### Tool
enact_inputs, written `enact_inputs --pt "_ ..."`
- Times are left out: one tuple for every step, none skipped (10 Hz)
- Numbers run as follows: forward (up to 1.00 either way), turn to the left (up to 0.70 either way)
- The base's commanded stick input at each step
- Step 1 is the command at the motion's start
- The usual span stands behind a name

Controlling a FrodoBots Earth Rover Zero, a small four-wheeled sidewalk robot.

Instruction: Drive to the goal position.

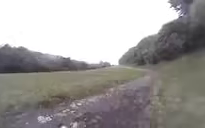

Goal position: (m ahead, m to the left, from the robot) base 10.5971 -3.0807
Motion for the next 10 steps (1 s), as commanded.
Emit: enact_inputs --pt "0.83 0.00" --pt "0.85 0.00" --pt "0.85 0.00" --pt "0.85 0.00" --pt "0.85 0.00" --pt "0.00 0.00" --pt "0.00 0.00" --pt "0.00 0.00" --pt "0.00 0.00" --pt "0.00 0.00"
